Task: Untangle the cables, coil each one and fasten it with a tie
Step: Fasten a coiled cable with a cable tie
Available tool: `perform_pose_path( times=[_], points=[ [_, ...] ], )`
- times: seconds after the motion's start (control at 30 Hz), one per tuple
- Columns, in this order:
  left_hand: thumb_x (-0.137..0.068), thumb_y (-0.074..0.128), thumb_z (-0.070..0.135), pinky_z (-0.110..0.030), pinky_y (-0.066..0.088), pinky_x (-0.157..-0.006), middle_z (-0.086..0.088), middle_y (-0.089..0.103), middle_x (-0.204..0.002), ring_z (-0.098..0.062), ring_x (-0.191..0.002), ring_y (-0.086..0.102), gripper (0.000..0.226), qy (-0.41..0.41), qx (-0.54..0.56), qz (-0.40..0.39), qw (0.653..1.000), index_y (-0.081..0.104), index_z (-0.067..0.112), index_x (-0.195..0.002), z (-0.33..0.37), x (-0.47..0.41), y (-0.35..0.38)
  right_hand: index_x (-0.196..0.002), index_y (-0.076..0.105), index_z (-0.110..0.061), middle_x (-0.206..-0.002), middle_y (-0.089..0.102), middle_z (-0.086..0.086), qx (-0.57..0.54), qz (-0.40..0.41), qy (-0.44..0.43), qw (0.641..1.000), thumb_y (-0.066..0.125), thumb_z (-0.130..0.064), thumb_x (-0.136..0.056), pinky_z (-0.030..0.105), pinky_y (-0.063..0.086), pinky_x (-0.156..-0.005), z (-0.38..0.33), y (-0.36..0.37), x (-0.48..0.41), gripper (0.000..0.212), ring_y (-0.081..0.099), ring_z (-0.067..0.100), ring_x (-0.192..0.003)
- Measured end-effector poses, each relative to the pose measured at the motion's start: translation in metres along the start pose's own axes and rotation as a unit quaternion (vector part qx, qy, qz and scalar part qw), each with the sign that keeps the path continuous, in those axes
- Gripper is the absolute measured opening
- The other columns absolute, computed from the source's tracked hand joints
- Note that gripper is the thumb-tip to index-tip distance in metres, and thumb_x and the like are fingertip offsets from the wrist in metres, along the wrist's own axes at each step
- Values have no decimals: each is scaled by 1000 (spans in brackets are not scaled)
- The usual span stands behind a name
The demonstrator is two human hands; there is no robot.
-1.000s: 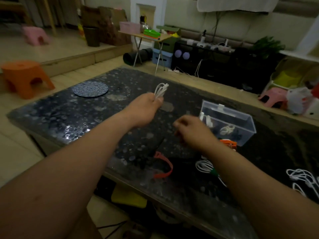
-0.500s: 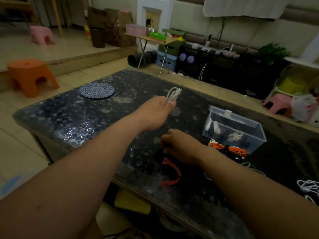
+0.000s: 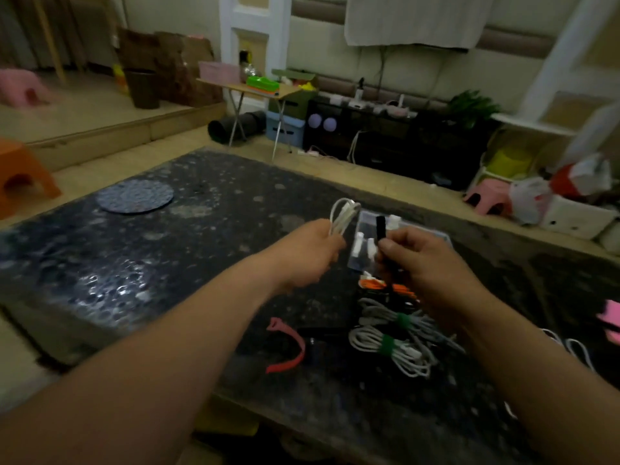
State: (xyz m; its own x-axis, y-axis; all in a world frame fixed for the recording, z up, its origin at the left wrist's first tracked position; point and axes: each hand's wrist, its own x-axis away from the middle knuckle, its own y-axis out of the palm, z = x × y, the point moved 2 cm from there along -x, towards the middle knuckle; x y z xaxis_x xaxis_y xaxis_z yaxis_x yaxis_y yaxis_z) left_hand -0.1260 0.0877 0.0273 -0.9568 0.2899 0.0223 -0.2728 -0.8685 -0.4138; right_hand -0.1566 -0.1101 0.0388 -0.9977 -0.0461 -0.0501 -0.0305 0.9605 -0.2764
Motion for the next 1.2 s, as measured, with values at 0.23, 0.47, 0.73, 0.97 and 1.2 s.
perform_pose_path(
  times=[0.23, 0.47, 0.73, 0.97, 1.2],
  points=[
    [-109, 47, 42, -57, 56, -81, -13, 71, -90, -23, -77, 62, 31, 113, -110, -62, 986, 62, 18, -94, 38, -8, 76, -107, 66, -10, -83, 72, 7, -62, 2, 22, 998, 54, -14, -109, 35, 52, -63, 23, -40, 52, 13, 64, 18, -66],
    [-113, 38, 37, -44, 54, -91, 3, 73, -108, -15, -100, 68, 27, 136, -184, -151, 962, 64, 30, -120, 58, -10, 110, -82, 66, -20, -58, 58, -15, 15, 71, 22, 997, 61, -31, -106, 27, 37, -59, 42, -65, 59, 26, 47, -2, -51],
    [-107, 40, 35, -45, 49, -91, -4, 68, -103, -28, -96, 61, 28, 130, -156, -182, 962, 63, 23, -95, 67, 0, 129, -84, 77, -19, -85, 78, 14, -12, 99, 57, 993, 68, -38, -99, 57, 59, -84, 48, -72, 68, 26, 73, 36, -80],
    [-106, 39, 23, -34, 35, -61, 8, 51, -63, -7, -56, 42, 35, 105, -45, -87, 990, 52, 19, -74, 55, 8, 126, -82, 69, -14, -59, 65, -12, -18, 90, 13, 996, 65, -29, -104, 16, 43, -55, 44, -64, 77, 27, 54, -3, -53],
    [-109, 42, 23, -28, 38, -52, 1, 54, -69, -9, -57, 45, 19, 56, 115, -68, 989, 53, 16, -122, 58, 11, 116, -97, 72, -14, -76, 73, -1, -84, 86, -20, 993, 64, -16, -104, 28, 51, -65, 35, -56, 79, 11, 62, 8, -65]
  ],
)
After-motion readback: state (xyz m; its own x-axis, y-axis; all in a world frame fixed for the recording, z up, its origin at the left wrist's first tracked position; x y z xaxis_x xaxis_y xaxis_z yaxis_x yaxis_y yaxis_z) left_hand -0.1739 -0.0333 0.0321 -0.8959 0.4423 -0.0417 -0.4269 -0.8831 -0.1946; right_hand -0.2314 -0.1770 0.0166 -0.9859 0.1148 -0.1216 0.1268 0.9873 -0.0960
